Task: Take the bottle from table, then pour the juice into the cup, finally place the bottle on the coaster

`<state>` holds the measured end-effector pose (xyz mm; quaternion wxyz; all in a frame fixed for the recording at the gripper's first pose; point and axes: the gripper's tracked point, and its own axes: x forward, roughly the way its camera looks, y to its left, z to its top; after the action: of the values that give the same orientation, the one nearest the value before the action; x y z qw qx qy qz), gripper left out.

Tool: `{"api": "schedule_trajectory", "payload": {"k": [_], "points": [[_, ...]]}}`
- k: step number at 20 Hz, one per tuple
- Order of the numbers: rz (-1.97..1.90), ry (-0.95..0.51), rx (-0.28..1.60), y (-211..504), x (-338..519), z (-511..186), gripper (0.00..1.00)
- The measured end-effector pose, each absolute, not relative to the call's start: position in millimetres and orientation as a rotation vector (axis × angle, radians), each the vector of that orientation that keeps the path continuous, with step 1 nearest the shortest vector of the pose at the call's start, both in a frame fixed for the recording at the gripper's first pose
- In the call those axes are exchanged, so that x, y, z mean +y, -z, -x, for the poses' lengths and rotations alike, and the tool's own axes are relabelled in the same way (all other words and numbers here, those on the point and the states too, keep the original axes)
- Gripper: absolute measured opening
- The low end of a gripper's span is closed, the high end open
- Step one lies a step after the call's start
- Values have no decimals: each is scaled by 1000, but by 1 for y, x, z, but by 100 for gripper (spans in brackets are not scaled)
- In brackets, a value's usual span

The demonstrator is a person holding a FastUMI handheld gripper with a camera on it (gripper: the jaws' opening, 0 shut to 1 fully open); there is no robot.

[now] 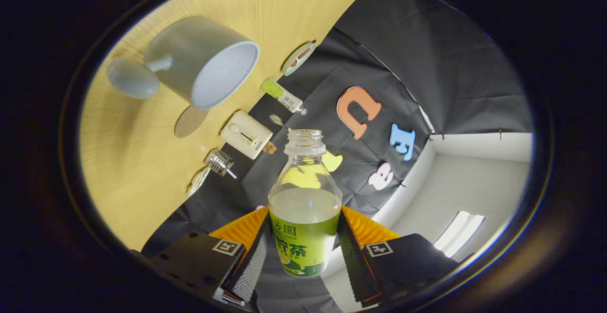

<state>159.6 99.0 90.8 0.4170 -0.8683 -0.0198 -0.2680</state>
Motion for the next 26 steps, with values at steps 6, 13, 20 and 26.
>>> {"api": "schedule_trajectory", "payload": {"k": [6,13,20,26], "points": [[1803,583,92,-62,71,-167,81],[1391,459,157,-43,67,-171,81],[794,334,125,-51,75,-185,81],[405,218,104,-60,90,-219,81]]}}
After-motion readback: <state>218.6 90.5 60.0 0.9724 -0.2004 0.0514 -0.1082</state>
